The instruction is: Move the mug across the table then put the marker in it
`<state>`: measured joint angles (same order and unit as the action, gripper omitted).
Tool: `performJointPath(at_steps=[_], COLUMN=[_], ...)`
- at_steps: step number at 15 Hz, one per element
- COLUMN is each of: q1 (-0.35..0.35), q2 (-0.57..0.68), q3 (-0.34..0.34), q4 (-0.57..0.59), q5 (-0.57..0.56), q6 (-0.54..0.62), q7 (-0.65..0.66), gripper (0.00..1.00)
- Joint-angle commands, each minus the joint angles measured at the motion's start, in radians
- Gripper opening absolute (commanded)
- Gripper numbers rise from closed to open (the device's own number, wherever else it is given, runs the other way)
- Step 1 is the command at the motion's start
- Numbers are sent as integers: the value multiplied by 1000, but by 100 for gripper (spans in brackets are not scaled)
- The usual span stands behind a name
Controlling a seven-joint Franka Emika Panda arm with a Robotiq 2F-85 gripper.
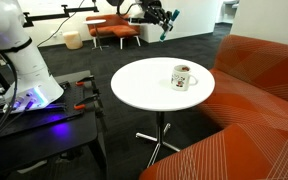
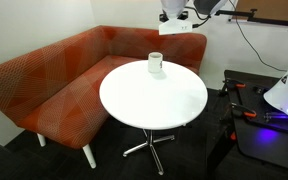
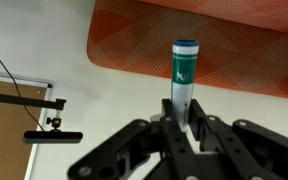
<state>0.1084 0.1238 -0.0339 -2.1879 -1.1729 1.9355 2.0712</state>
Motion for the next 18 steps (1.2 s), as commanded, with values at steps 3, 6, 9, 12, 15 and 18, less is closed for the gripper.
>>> performJointPath(at_steps=[3,6,9,12,15,18], q1=[-63,-83,-101,-112,-121,-127], q2=[-16,2,25,65,104,138], q3=[9,6,5,5,4,5], q4=[-4,-4,-7,7,21,34], q5=[-157,-234,-301,-325,-342,-356], q6=[46,106,170,199,229,254], q7=[-100,-116,-89,-63,-21,16], gripper=[5,5,5,5,5,5])
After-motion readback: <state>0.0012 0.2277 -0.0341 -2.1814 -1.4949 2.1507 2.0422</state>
